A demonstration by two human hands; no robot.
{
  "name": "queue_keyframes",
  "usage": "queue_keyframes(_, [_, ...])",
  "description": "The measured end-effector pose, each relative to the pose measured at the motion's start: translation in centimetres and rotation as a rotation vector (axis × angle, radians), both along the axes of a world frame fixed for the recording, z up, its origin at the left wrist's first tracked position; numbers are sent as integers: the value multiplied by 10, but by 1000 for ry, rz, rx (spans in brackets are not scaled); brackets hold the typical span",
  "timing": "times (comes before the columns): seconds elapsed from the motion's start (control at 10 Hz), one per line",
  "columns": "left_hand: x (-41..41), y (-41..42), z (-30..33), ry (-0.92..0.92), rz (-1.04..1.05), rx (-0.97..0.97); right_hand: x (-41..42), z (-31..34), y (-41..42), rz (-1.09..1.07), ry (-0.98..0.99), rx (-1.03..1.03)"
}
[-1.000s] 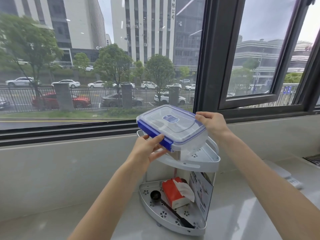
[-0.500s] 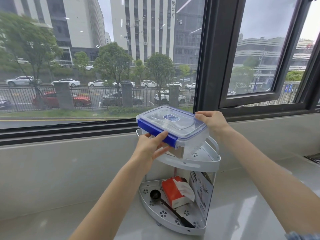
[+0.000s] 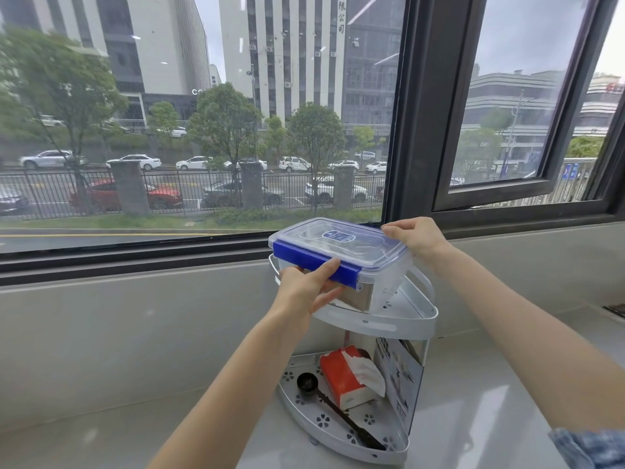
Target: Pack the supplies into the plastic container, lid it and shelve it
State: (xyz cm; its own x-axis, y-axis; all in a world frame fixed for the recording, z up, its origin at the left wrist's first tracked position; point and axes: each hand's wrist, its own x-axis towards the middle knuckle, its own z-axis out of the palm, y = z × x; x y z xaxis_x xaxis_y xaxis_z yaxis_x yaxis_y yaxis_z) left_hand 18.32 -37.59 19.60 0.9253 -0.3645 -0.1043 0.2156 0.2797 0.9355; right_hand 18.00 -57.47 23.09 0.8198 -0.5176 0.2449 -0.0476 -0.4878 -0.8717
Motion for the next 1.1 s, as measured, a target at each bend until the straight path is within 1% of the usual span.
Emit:
queue_keyframes(0.2, [1, -4, -15, 2, 7, 66, 3, -14, -3, -10, 28, -102])
queue_keyframes(0.3, [0, -5, -18, -7, 9, 73, 3, -17, -2, -16, 64, -199])
queue_keyframes(0.5, [-7, 0, -18, 9, -14, 75, 4, -22, 1, -34, 85, -242])
queue_keyframes(0.7, [-10, 7, -10, 35, -54, 75, -1, -18, 5, -15, 141, -314])
queue_keyframes(0.8, [-13, 13, -1, 26, -42, 88, -9, -11, 14, 49, 192, -373])
queue_keyframes(0.9, [-13, 23, 7, -32, -1, 178, -13, -5, 21, 89, 219, -420])
queue_keyframes(1.0, [-14, 42, 23, -174, 73, 291, -18, 11, 39, 111, 242, -534])
queue_keyframes(1.1, [-18, 57, 37, -259, 145, 358, -22, 21, 53, 104, 242, -631])
